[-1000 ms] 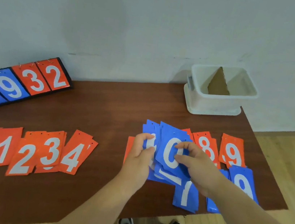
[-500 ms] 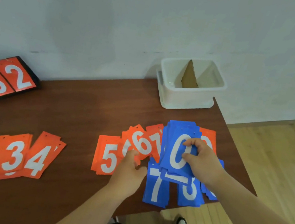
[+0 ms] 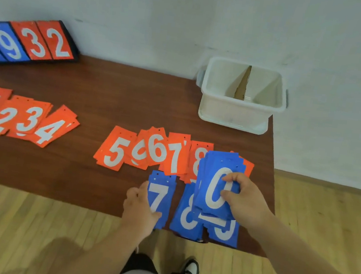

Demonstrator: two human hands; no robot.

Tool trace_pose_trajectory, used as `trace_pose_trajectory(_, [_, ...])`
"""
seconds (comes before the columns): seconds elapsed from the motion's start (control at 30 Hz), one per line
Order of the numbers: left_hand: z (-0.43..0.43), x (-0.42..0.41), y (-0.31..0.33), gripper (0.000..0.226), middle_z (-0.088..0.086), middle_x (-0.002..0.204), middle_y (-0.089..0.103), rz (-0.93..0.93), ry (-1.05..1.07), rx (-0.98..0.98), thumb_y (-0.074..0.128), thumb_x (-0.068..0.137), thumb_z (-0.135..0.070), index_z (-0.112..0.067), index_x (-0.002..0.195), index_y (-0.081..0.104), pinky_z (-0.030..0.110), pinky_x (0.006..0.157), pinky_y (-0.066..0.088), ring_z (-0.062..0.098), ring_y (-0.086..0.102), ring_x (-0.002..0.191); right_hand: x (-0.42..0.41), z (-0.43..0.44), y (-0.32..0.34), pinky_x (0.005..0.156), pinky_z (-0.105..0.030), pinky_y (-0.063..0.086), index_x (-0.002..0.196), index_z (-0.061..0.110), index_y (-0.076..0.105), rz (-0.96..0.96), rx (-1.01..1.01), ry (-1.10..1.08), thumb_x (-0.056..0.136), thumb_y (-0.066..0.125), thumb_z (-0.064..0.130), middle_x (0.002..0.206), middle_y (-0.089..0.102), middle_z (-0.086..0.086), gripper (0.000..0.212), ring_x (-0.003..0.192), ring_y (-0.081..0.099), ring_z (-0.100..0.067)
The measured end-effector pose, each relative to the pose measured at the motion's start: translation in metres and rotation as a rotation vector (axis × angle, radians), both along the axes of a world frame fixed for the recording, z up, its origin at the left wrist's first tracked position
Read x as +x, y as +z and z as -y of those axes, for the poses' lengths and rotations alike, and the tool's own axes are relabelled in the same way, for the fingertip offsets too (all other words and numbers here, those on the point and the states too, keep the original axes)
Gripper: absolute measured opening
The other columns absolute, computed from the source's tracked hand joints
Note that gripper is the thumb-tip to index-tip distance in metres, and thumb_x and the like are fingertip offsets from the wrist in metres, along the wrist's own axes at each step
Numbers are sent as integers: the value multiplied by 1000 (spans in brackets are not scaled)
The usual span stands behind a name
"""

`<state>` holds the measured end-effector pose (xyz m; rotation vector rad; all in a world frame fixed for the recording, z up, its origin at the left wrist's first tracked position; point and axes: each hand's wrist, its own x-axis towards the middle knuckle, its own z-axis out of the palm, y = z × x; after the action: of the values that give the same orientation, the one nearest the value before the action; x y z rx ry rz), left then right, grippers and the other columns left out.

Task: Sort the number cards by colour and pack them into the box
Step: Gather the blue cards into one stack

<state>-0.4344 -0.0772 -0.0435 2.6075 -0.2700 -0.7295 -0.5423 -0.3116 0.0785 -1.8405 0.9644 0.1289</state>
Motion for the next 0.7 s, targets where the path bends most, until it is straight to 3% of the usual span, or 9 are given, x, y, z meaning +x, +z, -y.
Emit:
trace_pose_trajectory(0.07, [-4, -5, -1, 100, 5, 135, 32, -16, 58, -56, 84, 79, -29, -29, 157, 20, 33, 98, 46, 24, 50, 118, -2, 0, -2, 59, -45, 50, 104, 31, 59, -4, 8, 11, 92, 61, 8, 101, 64, -8, 26, 78, 62, -42])
trace_pose_trajectory(0.13, [-7, -8, 0, 99, 4, 133, 34, -48, 117, -126, 83, 81, -23, -30, 157, 20, 28, 88, 47, 19, 51, 109, -2, -1, -3, 66, -54, 54, 105, 32, 59, -9, 10, 24, 93, 61, 9, 92, 60, 5, 26, 94, 63, -51])
trace_pose_trajectory(0.27, [-7, -15, 5, 89, 2, 135, 49, -117, 150, -199, 75, 89, -15, -34, 157, 20, 24, 79, 49, 21, 58, 113, 0, -7, 2, 73, -57, 56, 107, 33, 58, -22, 30, 21, 95, 61, 11, 98, 57, 11, 25, 103, 62, -51])
trace_pose_trajectory(0.33, [-7, -17, 6, 84, 0, 115, 58, -144, 169, -210, 72, 91, -14, -37, 155, 23, 22, 62, 50, 18, 63, 85, 2, -10, 3, 73, -61, 56, 107, 33, 59, -21, 42, 11, 95, 61, 11, 103, 61, 1, 25, 105, 61, -52])
trace_pose_trajectory(0.4, [-7, -17, 7, 81, -4, 103, 60, -170, 199, -212, 70, 92, -13, -39, 153, 24, 21, 51, 46, 15, 61, 69, 5, -13, 4, 73, -63, 55, 106, 34, 59, -24, 45, 8, 96, 61, 11, 99, 61, -4, 25, 106, 59, -54])
trace_pose_trajectory(0.5, [-7, -18, 12, 79, -3, 102, 62, -202, 289, -286, 65, 91, -6, -40, 151, 26, 26, 51, 51, 16, 65, 71, 12, -19, 6, 72, -60, 56, 106, 33, 58, -24, 43, 15, 96, 61, 10, 108, 61, -4, 26, 104, 61, -52])
trace_pose_trajectory(0.6, [-8, -14, 24, 72, 1, 97, 63, -207, 365, -389, 60, 91, -1, -41, 144, 31, 23, 46, 46, 16, 62, 66, 21, -25, 7, 72, -56, 58, 106, 32, 58, -18, 41, 20, 96, 61, 9, 118, 56, 8, 25, 102, 63, -48])
trace_pose_trajectory(0.7, [-9, -2, 43, 65, -9, 101, 60, -198, 403, -484, 61, 92, -3, -40, 138, 37, 22, 48, 48, 18, 65, 73, 30, -32, 9, 69, -54, 58, 105, 32, 58, -13, 40, 18, 96, 62, 9, 121, 52, 11, 25, 100, 64, -47])
